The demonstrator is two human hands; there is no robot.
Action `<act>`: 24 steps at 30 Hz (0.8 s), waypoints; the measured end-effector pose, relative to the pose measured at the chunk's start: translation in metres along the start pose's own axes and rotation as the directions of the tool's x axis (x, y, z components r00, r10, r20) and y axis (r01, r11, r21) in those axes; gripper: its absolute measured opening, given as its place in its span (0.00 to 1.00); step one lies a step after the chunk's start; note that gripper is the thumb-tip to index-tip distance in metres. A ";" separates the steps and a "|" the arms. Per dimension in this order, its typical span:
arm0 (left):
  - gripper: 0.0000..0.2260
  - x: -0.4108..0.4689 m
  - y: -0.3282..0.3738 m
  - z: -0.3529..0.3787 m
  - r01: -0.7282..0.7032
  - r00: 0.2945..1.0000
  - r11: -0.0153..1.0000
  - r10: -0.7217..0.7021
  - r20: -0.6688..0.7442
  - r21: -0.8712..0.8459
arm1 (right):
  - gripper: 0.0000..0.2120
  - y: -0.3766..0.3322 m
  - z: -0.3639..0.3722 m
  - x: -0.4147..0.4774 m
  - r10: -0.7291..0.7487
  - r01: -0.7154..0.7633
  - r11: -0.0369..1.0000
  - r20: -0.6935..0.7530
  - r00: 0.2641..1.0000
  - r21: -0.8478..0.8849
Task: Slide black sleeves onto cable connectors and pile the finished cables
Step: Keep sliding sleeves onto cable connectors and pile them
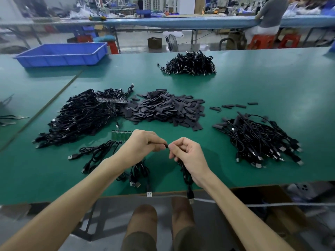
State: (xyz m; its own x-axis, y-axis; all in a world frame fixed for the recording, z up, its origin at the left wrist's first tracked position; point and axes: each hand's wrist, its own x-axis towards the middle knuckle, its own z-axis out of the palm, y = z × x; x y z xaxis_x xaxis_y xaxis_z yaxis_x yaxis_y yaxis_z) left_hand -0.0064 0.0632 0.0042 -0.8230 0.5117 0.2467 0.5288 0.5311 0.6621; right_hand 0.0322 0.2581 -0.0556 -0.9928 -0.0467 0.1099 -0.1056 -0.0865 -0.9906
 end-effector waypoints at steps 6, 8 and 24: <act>0.05 -0.003 -0.005 0.006 -0.025 0.998 1.000 0.024 -0.061 -0.007 | 0.05 0.000 0.001 0.000 0.011 -0.012 1.000 -0.005 1.000 -0.012; 0.06 -0.004 -0.005 0.006 -0.031 0.998 1.000 0.031 -0.057 0.001 | 0.05 0.000 0.001 0.000 0.011 -0.011 1.000 -0.001 1.000 -0.024; 0.05 -0.010 -0.002 0.013 -0.150 0.978 0.986 0.159 -0.133 0.071 | 0.06 -0.001 0.000 -0.001 0.035 -0.035 0.999 0.002 0.999 -0.034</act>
State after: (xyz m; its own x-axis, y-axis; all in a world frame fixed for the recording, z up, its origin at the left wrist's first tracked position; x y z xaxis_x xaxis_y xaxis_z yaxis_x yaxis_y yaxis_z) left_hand 0.0037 0.0657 -0.0083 -0.7489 0.4948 0.4408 0.6598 0.4950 0.5653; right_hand 0.0330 0.2580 -0.0551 -0.9958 -0.0516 0.0756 -0.0729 -0.0513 -0.9960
